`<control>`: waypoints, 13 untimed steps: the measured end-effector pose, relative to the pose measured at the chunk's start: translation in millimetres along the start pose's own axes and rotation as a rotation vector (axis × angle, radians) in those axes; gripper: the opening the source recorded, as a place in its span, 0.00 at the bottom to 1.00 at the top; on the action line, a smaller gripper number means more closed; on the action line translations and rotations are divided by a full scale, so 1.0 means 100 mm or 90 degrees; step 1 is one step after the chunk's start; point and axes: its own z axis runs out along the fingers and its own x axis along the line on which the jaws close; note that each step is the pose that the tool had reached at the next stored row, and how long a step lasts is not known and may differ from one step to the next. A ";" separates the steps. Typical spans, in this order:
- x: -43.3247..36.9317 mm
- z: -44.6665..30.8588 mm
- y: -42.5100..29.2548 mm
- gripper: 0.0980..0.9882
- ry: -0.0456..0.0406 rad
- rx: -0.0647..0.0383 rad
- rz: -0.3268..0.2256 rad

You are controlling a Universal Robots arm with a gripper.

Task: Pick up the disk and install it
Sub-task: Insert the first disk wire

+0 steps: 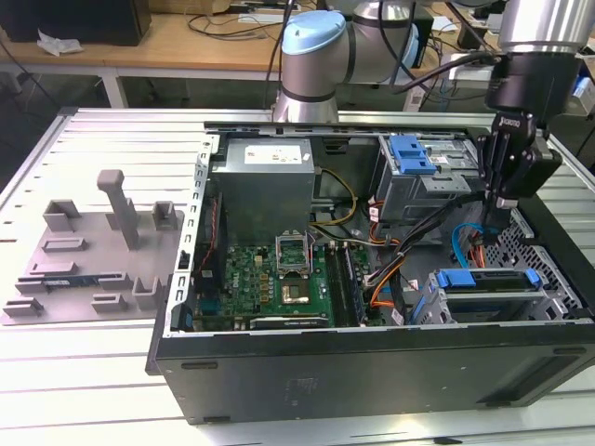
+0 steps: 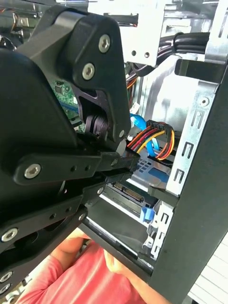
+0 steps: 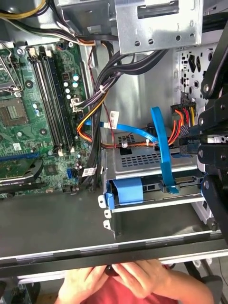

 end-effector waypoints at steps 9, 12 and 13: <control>0.248 0.074 -0.045 0.07 -0.0150 -0.003 -0.001; 0.327 0.086 -0.057 0.07 -0.0249 -0.005 -0.001; 0.351 0.091 -0.060 0.07 -0.0334 -0.006 -0.002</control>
